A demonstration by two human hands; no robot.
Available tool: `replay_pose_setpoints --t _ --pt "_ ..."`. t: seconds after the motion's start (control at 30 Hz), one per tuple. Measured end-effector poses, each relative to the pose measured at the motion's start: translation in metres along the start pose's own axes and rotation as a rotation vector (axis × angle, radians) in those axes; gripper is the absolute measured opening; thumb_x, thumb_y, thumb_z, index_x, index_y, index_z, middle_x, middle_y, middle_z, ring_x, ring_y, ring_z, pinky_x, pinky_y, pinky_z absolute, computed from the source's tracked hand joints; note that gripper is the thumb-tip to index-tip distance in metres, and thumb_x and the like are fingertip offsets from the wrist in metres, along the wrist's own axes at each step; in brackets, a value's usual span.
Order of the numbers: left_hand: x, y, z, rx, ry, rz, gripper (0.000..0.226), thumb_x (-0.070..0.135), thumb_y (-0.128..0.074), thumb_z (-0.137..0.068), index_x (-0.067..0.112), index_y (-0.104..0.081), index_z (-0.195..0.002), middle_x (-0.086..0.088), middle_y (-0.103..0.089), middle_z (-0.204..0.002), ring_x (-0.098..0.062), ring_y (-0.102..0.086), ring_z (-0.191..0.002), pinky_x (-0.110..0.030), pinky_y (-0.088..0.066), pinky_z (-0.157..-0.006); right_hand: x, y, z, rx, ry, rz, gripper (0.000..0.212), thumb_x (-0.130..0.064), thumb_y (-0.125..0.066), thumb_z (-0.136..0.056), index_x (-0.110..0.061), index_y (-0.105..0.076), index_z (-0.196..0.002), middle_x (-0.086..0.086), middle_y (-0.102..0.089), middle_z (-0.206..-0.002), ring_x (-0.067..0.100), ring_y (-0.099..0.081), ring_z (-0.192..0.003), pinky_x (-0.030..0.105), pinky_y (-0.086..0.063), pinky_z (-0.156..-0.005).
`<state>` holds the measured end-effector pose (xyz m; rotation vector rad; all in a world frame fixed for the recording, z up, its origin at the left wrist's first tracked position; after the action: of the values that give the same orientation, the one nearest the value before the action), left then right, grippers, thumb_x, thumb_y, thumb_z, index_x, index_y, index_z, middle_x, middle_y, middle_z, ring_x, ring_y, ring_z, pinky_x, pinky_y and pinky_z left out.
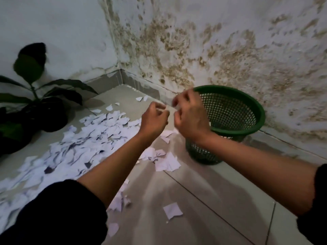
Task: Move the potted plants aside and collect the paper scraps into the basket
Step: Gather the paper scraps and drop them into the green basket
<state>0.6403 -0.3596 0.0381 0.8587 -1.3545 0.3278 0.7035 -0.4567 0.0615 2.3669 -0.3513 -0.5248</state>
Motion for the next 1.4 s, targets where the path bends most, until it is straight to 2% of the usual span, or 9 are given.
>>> replay_pose_setpoints --t 0.2,0.3,0.47,0.6,0.7,0.83,0.97,1.17,1.4 --pt "-0.143 0.028 0.073 -0.171 0.184 -0.476 0.021 0.019 -0.058 -0.088 0.012 -0.055 -0.108 -0.011 -0.065 -0.102 -0.026 -0.061 -0.095 -0.028 -0.042 -0.078 -0.022 -0.095 0.132 -1.312 -0.103 0.216 0.099 -0.036 -0.077 -0.073 -0.026 -0.012 -0.147 0.015 -0.021 -0.148 0.039 -0.041 -0.128 0.045 -0.042 -0.098" --pt "-0.186 0.035 0.1 -0.342 0.172 -0.724 0.039 0.027 -0.06 -0.086 0.014 -0.049 -0.121 -0.012 -0.05 -0.117 -0.027 -0.05 -0.11 -0.029 -0.039 -0.088 -0.011 -0.105 0.158 -1.563 -0.133 0.259 0.127 -0.044 -0.087 -0.059 -0.026 -0.001 -0.15 0.019 -0.007 -0.155 0.04 -0.038 -0.133 0.045 -0.042 -0.103" --pt "-0.209 0.065 0.121 -0.203 -0.052 -0.933 0.056 0.051 -0.052 -0.074 0.02 -0.049 -0.12 -0.011 -0.051 -0.111 -0.031 -0.052 -0.101 -0.035 -0.044 -0.078 -0.007 -0.115 0.156 -1.539 0.038 0.304 0.11 -0.046 -0.088 -0.055 -0.019 -0.022 -0.139 0.017 -0.031 -0.141 0.036 -0.046 -0.123 0.04 -0.043 -0.094" --pt "-0.235 0.088 0.128 -0.176 -0.043 -1.068 0.074 0.069 -0.047 -0.062 0.027 -0.052 -0.122 -0.013 -0.056 -0.124 -0.029 -0.049 -0.112 -0.037 -0.048 -0.079 -0.011 -0.141 0.128 -1.172 -0.171 0.122 0.088 -0.044 -0.085 -0.06 -0.019 -0.035 -0.128 0.015 -0.039 -0.131 0.034 -0.046 -0.119 0.04 -0.044 -0.09" --pt "-0.255 0.101 0.125 -0.165 -0.031 -1.114 0.082 0.075 -0.04 -0.068 0.028 -0.045 -0.136 -0.017 -0.046 -0.143 -0.029 -0.03 -0.133 -0.041 -0.029 -0.1 -0.009 -0.154 0.122 -0.887 -0.465 0.083 0.088 -0.052 -0.076 -0.069 -0.025 -0.029 -0.138 0.017 -0.025 -0.144 0.036 -0.028 -0.134 0.047 -0.034 -0.103" --pt "-0.263 0.113 0.116 -0.092 0.13 -1.025 0.081 0.082 -0.014 -0.076 0.038 -0.02 -0.145 -0.011 -0.029 -0.154 -0.026 -0.019 -0.141 -0.052 -0.03 -0.107 -0.005 -0.172 0.15 -1.002 -0.754 0.082 0.114 -0.077 -0.058 -0.068 -0.038 0.011 -0.148 0.023 0.024 -0.154 0.042 0.021 -0.142 0.055 0.003 -0.115" --pt "-0.27 0.126 0.112 -0.014 0.174 -0.938 0.098 0.091 -0.02 -0.061 0.047 0.012 -0.143 0.0 0.01 -0.16 -0.017 0.013 -0.146 -0.054 -0.007 -0.114 -0.049 -0.201 0.149 -1.0 -0.488 -0.086 0.113 -0.077 -0.058 -0.067 -0.041 0.013 -0.148 0.026 0.017 -0.155 0.04 0.016 -0.144 0.048 0.0 -0.118" --pt "-0.285 0.188 0.124 0.078 0.369 -0.922 0.131 0.096 -0.043 -0.042 0.042 0.024 -0.142 -0.006 0.038 -0.151 -0.03 0.038 -0.136 -0.059 0.014 -0.11 -0.134 -0.242 0.111 -0.896 -0.207 -0.353 0.122 -0.068 -0.075 -0.057 -0.047 0.005 -0.147 0.028 0.006 -0.155 0.041 0.004 -0.145 0.056 -0.016 -0.114" --pt "-0.308 0.244 0.141 0.075 0.79 -0.753 0.139 0.087 -0.06 -0.035 0.051 0.029 -0.136 -0.008 0.048 -0.143 -0.044 0.038 -0.133 -0.076 0.009 -0.1 -0.182 -0.286 0.097 -1.195 0.031 -0.144 0.131 -0.07 -0.08 -0.047 -0.061 0.015 -0.137 0.026 0.029 -0.151 0.055 0.013 -0.139 0.075 -0.007 -0.102"
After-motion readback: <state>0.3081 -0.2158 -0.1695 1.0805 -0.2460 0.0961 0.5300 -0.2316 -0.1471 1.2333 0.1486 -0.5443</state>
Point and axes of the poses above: each hand's wrist, its own z-axis away from the middle knuckle, its own y-axis out of the back of the hand, x = y × z, the point moved 3 cm from there along -z, towards the middle knuckle
